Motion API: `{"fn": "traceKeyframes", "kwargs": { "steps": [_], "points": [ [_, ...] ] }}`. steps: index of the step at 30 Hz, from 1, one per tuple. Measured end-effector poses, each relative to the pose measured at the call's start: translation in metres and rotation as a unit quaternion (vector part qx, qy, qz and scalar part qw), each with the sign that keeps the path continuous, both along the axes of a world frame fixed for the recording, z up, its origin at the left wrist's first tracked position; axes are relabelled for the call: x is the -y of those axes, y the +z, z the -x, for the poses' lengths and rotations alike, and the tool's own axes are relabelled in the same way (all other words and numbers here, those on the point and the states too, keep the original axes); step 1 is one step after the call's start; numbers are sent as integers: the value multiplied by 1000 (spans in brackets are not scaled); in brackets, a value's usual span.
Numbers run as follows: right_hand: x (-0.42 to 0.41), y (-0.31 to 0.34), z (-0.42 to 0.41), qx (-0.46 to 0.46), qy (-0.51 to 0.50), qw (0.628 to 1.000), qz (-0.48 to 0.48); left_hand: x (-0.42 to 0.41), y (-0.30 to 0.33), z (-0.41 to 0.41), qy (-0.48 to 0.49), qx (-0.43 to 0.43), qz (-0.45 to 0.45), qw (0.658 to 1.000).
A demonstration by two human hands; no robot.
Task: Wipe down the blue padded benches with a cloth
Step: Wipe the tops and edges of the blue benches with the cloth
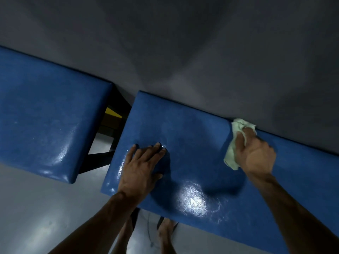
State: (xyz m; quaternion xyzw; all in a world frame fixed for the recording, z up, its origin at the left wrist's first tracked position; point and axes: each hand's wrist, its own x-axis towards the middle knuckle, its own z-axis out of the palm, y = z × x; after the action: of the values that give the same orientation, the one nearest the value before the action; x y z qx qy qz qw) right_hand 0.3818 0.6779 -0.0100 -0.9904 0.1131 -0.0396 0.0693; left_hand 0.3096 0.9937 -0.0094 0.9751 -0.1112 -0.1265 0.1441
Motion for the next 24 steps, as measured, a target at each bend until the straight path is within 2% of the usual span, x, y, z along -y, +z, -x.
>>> {"fn": "traceKeyframes", "kwargs": {
  "steps": [6,12,15,17,19,21,24],
  "points": [
    [-75,-6,-29,-29,-35,999,-16,-8,-7,-3,-10,23,26,999],
    [-173,-2,-65,-52,61,997,-21,-13,-9,-4,-22,30,55,998],
    [-167,10,-66,-63,159,985,26,-14,-6,-7,-29,34,59,997],
    [-137,22,-61,-55,180,982,13,-16,-3,-10,-41,33,58,997],
    [-98,23,-49,-25,139,989,39,-21,0,-14,-51,35,62,996],
    [-72,18,-33,-14,49,995,84,-29,3,-19,-61,43,78,994],
    [-80,2,-26,-36,-31,997,61,-45,7,-25,-55,52,89,993]
  ]
}}
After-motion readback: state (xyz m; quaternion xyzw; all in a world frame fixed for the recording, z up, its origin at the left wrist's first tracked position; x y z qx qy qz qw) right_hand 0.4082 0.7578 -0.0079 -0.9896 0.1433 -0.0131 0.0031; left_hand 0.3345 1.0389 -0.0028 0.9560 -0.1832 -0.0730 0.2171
